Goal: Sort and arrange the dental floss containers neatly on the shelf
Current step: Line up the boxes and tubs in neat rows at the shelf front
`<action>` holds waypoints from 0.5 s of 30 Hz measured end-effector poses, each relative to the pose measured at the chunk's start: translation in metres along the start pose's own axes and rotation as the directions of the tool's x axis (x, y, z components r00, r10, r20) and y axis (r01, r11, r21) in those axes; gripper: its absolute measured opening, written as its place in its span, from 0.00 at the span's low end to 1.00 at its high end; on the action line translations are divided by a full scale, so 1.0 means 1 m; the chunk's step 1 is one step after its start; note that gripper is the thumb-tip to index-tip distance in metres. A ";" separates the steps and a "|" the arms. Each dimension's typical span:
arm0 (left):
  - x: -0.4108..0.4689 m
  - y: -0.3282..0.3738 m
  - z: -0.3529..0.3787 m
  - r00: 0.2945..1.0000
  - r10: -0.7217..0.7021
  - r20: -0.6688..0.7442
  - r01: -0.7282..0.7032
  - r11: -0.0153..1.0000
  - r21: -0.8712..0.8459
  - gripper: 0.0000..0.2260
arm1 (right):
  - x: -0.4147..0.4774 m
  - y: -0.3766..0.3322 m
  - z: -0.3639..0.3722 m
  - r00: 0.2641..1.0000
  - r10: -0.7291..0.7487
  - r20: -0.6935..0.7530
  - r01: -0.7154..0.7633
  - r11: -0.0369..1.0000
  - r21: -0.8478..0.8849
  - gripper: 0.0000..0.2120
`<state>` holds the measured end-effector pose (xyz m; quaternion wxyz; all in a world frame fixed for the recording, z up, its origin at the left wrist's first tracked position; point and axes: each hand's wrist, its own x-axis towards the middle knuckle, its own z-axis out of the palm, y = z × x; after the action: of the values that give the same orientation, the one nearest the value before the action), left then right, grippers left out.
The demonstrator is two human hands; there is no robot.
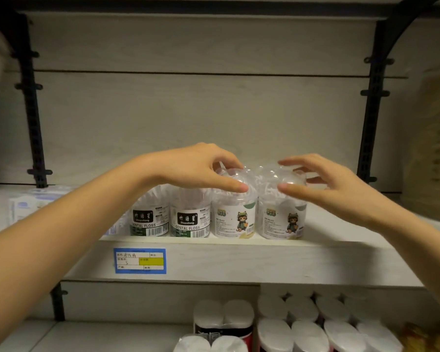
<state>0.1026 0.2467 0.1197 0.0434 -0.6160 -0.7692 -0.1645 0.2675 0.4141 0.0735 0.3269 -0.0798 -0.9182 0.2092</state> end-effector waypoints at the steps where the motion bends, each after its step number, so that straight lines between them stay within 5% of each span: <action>1: -0.001 0.000 0.000 1.000 0.005 -0.002 -0.005 1.000 -0.005 0.24 | 0.000 0.001 0.000 0.999 0.009 0.035 -0.008 1.000 -0.026 0.27; 15: -0.002 -0.004 0.002 0.999 0.042 0.002 -0.041 0.997 -0.072 0.25 | -0.001 -0.004 -0.002 1.000 0.024 0.012 -0.023 0.993 -0.115 0.32</action>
<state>0.0993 0.2448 0.1170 0.0231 -0.6333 -0.7499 -0.1901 0.2697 0.4105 0.0758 0.3129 -0.1078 -0.9299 0.1604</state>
